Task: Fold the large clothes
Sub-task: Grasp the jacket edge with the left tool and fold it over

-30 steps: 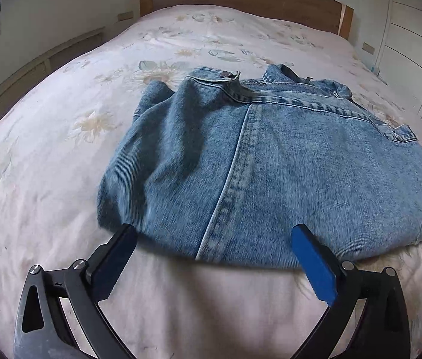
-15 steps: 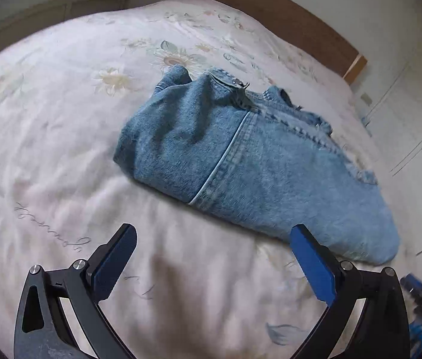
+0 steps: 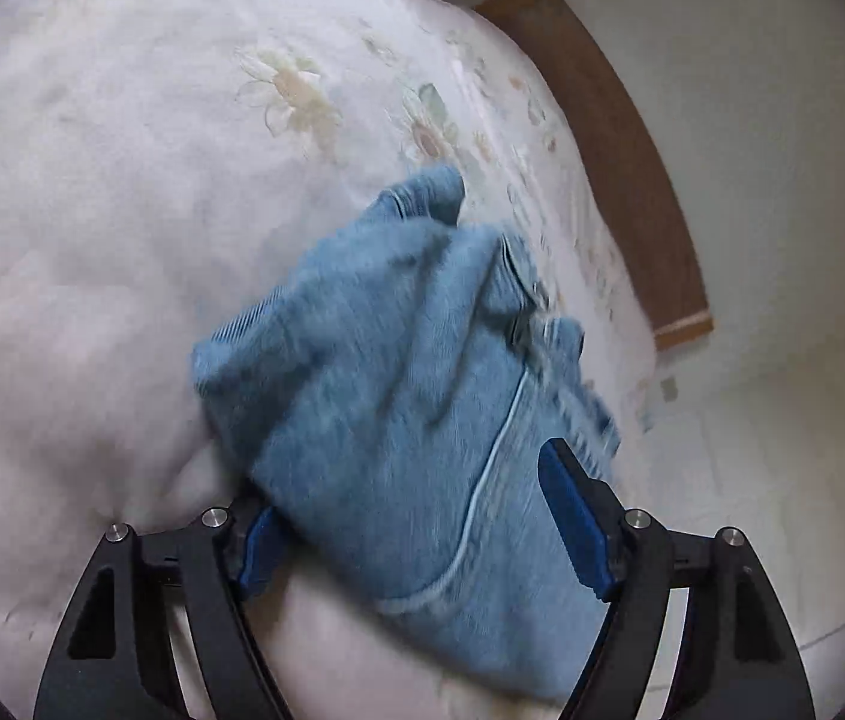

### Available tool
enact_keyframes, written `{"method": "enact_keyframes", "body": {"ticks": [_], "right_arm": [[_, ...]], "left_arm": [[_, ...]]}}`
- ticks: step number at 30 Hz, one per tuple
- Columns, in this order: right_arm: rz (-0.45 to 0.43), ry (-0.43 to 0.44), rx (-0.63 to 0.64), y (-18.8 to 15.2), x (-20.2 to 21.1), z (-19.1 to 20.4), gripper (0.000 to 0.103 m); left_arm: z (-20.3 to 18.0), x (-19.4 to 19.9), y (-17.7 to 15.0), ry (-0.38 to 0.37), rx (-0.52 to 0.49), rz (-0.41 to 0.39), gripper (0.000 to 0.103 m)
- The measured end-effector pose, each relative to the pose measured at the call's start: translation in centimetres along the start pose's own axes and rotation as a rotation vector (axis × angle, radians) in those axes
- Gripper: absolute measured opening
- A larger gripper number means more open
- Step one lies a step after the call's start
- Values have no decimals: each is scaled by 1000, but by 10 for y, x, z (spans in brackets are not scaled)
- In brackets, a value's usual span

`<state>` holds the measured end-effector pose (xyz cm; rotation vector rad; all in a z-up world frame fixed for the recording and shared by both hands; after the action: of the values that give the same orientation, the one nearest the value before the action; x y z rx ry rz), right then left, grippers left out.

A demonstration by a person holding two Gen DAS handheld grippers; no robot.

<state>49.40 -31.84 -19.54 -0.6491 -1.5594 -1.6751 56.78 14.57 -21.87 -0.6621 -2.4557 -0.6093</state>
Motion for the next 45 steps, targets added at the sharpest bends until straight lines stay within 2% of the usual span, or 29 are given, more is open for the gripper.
{"method": "enact_keyframes", "body": {"ticks": [3,6,7,8,11,14,18,23,28,32,37,41,42,45], "right_arm": [[9,-14,7,1,-2,-7,98],[13,-23,6,1,-3,-15,98],[12,-24,5,2,-3,-17,98],[11,-25,1,2,-2,-20,98],[9,-23,-6,1,0,-27,98],[6,-21,-11,0,4,-34,98],[-8,-21,-38,-4,13,-51,98],[-33,-24,-78,-7,29,-77,98],[-68,-31,-113,-12,53,-110,98],[-95,-39,-153,-20,71,-140,98],[-119,-66,-211,-42,93,-185,98],[-131,-85,-250,-59,105,-211,98],[-133,-89,-262,-64,107,-218,98],[-134,-95,-297,-80,113,-234,98]], "left_arm": [[0,-6,16,-34,58,-19,62],[3,-11,26,-51,96,-9,41],[5,-11,28,-52,108,-3,29],[6,-12,32,-64,130,5,20],[-2,-5,36,-87,126,6,17],[-27,-1,37,-118,97,10,16],[-70,8,31,-137,28,15,16],[-136,9,11,-198,-27,25,16],[-206,4,-26,-265,-94,62,16],[-264,-15,-74,-313,-167,123,16],[-308,-50,-149,-320,-246,216,15],[-317,-88,-221,-267,-336,310,15],[-314,-96,-236,-229,-380,322,15],[-295,-128,-283,-58,-540,356,16]]}}
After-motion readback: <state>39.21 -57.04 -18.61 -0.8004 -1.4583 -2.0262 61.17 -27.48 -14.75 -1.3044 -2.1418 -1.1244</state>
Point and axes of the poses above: each gripper's, at about its wrist camera, not at the fingertips, and x roughly against the way its jaws point, z to its left, y to its top, the point moved 10 cm from there along -x, roughly the way its jaws point, and after that the axes turned 6 degrees about y, right-handed, at the moved point
